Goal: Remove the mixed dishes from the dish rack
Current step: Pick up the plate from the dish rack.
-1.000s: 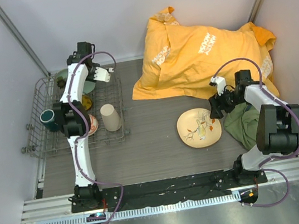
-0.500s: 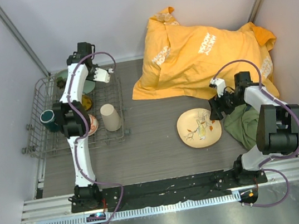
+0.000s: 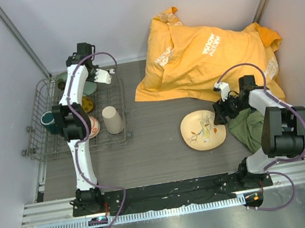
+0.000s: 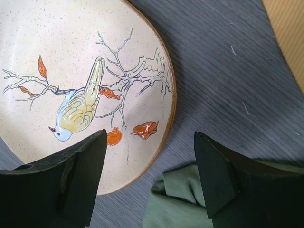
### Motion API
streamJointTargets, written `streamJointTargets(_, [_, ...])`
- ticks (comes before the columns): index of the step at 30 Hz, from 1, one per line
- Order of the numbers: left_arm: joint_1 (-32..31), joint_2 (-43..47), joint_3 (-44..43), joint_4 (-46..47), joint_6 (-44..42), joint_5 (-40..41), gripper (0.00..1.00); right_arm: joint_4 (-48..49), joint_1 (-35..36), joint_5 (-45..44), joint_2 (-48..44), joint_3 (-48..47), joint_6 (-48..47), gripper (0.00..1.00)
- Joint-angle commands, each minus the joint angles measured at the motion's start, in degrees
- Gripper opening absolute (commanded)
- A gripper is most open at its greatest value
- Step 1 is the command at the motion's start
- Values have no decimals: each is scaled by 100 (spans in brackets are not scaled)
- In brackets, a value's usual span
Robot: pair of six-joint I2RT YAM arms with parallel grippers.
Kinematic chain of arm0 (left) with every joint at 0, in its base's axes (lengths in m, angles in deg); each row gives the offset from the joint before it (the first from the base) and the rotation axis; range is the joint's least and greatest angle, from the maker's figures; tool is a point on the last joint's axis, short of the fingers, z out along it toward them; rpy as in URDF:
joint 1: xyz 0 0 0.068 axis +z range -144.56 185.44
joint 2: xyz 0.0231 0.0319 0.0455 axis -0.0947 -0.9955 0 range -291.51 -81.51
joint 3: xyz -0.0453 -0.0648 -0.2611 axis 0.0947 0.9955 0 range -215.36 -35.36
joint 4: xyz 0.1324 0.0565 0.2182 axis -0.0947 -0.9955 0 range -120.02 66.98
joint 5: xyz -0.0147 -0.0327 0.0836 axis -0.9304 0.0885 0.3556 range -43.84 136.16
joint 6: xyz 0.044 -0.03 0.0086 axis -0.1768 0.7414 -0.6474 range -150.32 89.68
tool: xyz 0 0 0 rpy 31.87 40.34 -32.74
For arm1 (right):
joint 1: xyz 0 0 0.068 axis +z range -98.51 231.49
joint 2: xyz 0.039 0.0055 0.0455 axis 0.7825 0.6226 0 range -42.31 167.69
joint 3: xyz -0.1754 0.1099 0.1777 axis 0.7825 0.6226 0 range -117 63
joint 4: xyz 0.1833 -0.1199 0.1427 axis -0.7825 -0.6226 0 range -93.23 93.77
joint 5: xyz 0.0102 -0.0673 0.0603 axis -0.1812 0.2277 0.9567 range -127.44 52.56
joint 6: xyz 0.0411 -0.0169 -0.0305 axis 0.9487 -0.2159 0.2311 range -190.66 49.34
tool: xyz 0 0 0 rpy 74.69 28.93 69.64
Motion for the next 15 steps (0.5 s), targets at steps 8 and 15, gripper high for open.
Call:
streamJointTargets(8, [-4, 1009, -298, 959, 103, -157, 0, 81, 20, 191, -436, 148, -95, 79])
streamJointTargets(15, [-4, 1228, -421, 898, 253, -245, 0, 29, 20, 226, -594, 218, -121, 79])
